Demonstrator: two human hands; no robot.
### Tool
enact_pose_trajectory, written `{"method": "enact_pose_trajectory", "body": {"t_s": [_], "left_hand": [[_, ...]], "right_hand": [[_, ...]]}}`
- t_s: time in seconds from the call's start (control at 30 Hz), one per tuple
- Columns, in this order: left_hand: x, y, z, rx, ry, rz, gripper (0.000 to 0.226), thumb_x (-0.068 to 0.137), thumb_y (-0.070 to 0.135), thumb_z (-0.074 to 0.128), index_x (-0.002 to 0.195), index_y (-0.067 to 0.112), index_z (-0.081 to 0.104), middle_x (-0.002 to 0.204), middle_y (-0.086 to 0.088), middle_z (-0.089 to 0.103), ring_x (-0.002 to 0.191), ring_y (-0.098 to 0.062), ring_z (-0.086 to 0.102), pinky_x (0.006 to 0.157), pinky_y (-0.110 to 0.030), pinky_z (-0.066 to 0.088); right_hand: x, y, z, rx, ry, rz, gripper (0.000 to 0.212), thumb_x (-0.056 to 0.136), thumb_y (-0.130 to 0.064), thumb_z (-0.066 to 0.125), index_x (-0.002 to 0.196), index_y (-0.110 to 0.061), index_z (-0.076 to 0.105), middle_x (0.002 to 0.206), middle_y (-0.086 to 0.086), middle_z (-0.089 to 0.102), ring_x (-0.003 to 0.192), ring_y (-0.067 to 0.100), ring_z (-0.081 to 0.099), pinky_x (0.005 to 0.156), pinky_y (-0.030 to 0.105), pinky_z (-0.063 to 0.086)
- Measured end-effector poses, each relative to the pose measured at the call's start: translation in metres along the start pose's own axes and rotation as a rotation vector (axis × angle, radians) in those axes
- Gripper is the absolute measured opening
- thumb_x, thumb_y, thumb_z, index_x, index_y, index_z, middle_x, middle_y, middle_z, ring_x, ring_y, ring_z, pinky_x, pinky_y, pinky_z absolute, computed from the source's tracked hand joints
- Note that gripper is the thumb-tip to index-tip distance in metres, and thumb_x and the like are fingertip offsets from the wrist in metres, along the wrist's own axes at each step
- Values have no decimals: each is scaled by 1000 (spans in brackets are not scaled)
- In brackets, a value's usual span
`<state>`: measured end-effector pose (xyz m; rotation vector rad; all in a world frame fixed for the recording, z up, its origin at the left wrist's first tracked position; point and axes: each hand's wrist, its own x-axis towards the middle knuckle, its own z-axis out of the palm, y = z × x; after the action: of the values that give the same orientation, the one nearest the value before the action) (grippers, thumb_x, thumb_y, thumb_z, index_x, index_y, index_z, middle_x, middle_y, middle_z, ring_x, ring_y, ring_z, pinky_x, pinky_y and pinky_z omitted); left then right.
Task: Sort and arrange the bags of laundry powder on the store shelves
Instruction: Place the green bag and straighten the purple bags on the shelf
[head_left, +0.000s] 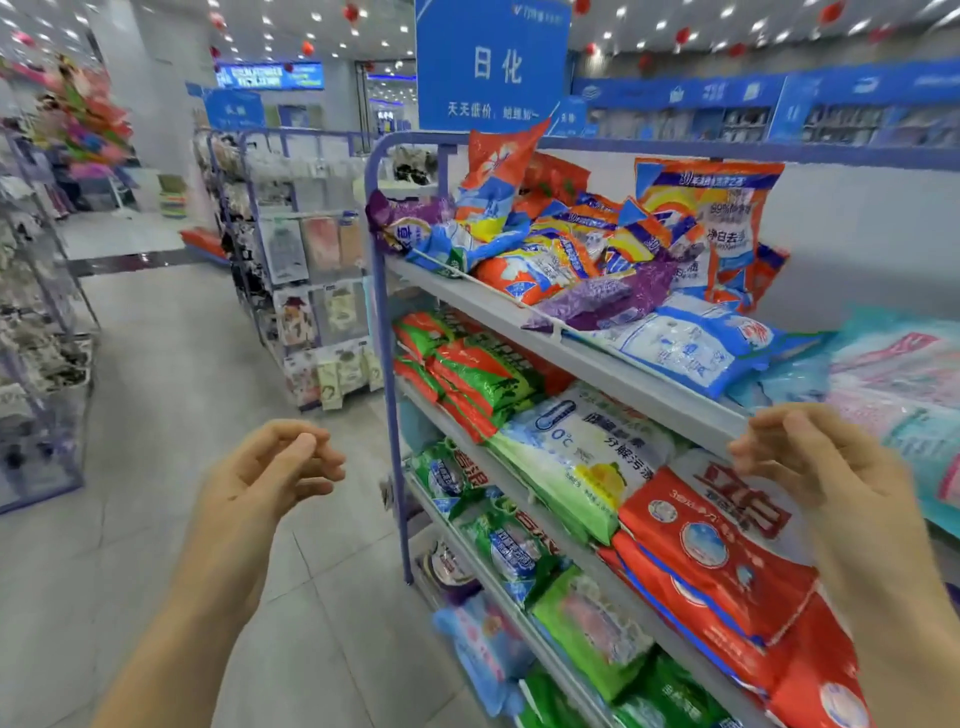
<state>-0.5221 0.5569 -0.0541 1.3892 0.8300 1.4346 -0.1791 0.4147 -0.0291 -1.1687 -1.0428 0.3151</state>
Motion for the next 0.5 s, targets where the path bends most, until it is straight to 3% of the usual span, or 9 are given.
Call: {"method": "enact_pose_trajectory", "body": {"t_s": [0.27,0.5], "left_hand": [[135,-39,51,-37,-185,-5,33,94,14,49,75,28,72,73,-1,69,71,-15,67,64,-21,56],[219,-73,130,-143,-403,-31,19,95,11,48,85,13,65,72,1,70,68,-11,66,63,-17,54]], "right_hand": [[72,30,13,28,205,15,30,78,-52,61,77,-24,72,72,-3,70,64,9,65,64,19,55],[90,28,8,-134,333,-22,40,67,-62,64,80,-24,72,75,-3,71,68,12,66,67,21,56]]}}
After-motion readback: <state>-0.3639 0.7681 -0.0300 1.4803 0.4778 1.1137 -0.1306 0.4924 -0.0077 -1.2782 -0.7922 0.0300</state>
